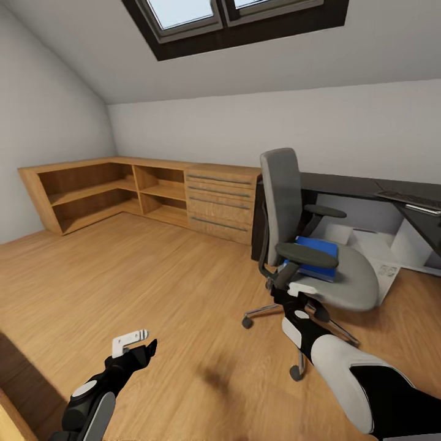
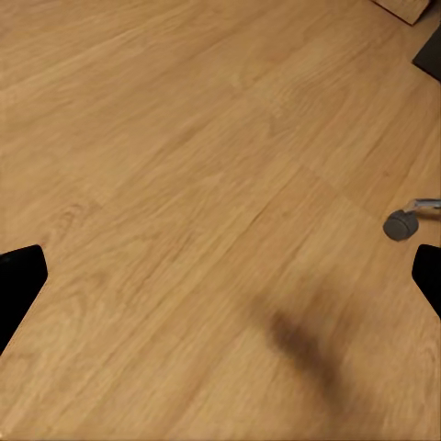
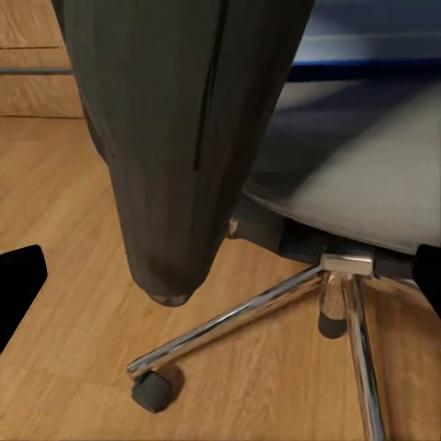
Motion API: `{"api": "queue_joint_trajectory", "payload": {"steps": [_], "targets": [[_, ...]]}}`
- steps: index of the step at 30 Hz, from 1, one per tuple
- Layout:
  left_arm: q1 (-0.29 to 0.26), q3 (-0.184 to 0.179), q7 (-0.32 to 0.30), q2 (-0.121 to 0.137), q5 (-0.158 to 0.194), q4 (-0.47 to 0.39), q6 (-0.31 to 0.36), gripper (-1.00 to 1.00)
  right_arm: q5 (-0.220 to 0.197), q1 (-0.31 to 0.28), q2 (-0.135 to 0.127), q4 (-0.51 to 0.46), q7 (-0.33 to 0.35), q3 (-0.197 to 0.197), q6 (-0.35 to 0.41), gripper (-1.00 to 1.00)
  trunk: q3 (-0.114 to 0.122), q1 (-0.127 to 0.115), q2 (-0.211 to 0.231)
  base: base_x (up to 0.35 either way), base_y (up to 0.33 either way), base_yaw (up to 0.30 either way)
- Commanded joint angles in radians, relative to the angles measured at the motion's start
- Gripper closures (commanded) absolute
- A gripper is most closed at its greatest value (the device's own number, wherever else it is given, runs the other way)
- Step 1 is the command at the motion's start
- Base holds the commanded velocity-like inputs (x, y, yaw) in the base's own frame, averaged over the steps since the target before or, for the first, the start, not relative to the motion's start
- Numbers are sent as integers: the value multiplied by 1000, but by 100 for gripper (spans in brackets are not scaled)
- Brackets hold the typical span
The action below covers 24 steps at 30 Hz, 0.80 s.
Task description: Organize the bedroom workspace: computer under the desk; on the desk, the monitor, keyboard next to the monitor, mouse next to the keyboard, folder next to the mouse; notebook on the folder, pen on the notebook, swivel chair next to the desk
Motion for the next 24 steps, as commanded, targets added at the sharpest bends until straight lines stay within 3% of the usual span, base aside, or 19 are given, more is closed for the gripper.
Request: {"api": "queue_joint_trajectory", "payload": {"steps": [1, 24], "targets": [[-1, -1, 8, 1, 10, -1, 4, -100, -7, -1, 0, 1, 0, 1, -5, -100, -1, 0, 0, 0, 0, 34], [-1, -1, 9, 1, 9, 8, 3, -100, -7, -1, 1, 3, 0, 2, -5, -100, -1, 0, 0, 97, 71, 3]]}}
